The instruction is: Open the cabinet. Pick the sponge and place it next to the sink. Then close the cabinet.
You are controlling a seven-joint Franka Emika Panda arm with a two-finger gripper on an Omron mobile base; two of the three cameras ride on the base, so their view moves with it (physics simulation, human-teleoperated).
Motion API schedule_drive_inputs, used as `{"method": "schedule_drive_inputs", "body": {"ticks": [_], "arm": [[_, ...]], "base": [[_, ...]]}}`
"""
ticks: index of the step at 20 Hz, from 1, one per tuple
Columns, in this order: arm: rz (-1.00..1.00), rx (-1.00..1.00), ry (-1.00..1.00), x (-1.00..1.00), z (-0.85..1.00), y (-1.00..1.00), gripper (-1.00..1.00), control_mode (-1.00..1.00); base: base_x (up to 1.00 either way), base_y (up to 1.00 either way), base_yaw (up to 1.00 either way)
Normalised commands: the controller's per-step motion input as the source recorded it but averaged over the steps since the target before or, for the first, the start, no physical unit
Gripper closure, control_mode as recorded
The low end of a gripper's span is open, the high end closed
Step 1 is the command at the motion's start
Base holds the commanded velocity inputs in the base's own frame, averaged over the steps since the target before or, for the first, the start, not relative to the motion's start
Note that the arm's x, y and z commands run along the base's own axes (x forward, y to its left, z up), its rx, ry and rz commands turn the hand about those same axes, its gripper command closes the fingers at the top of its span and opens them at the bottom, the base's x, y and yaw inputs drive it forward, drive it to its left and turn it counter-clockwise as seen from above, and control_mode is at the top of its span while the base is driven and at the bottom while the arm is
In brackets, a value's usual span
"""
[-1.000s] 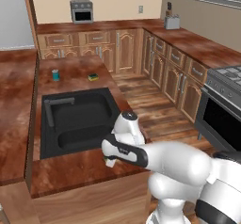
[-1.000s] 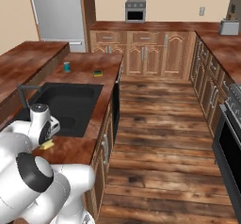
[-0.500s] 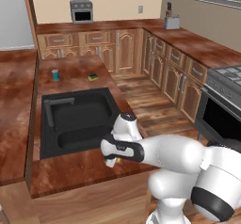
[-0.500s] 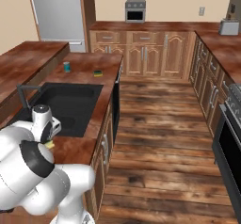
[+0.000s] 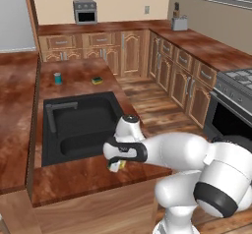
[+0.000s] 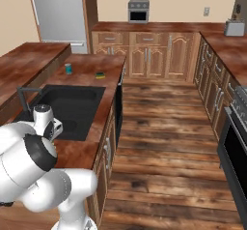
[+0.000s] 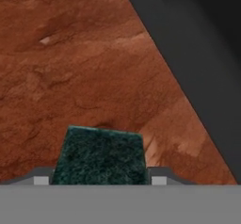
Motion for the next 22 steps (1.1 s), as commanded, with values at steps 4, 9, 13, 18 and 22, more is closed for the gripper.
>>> {"method": "schedule_drive_inputs", "body": {"ticks": [4, 9, 13, 18, 22], "arm": [[0.0, 0.0, 0.0, 0.0, 0.0, 0.0, 1.0, -1.0], [0.0, 0.0, 0.0, 0.0, 0.0, 0.0, -1.0, -1.0], [0.0, 0.0, 0.0, 0.0, 0.0, 0.0, -1.0, -1.0], [0.0, 0.0, 0.0, 0.0, 0.0, 0.0, -1.0, -1.0], [0.0, 0.0, 0.0, -0.02, 0.0, 0.0, -1.0, -1.0]], "base": [[0.0, 0.0, 0.0], [0.0, 0.0, 0.0], [0.0, 0.0, 0.0], [0.0, 0.0, 0.0], [0.0, 0.0, 0.0]]}}
